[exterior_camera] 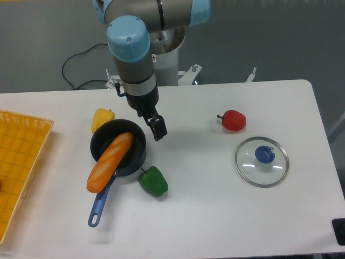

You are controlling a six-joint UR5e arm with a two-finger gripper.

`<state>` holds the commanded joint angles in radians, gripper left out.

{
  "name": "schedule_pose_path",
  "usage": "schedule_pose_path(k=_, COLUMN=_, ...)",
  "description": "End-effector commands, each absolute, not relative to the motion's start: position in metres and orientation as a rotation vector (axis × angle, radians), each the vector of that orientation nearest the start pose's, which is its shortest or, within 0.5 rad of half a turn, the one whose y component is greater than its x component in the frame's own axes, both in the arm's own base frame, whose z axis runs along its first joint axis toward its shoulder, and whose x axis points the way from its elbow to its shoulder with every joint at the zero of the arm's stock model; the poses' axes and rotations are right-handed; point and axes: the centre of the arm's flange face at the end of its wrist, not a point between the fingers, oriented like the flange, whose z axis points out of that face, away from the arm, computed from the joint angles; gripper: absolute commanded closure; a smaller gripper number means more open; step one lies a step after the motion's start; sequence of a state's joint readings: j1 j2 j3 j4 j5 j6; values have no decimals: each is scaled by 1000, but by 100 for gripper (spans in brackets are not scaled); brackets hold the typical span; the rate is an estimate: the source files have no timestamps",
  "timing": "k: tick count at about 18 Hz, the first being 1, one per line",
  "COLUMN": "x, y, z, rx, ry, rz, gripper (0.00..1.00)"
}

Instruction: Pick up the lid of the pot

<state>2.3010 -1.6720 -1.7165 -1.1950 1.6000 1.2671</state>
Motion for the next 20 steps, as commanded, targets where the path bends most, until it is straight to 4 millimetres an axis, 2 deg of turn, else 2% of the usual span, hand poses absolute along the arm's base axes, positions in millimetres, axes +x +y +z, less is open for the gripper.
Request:
schedule_pose_path(k=6, x=-259, y=479, z=402, rx=-2986, ry=782, rz=191, gripper=0)
schedule_pose_path(k=10, x=-264, y=467, z=397, rx=-3021, ry=623, rz=181, gripper=0)
schedule_pose_path(k=20, x=-266, y=462, z=387, rx=-3030, ry=604, rz=135, gripper=0)
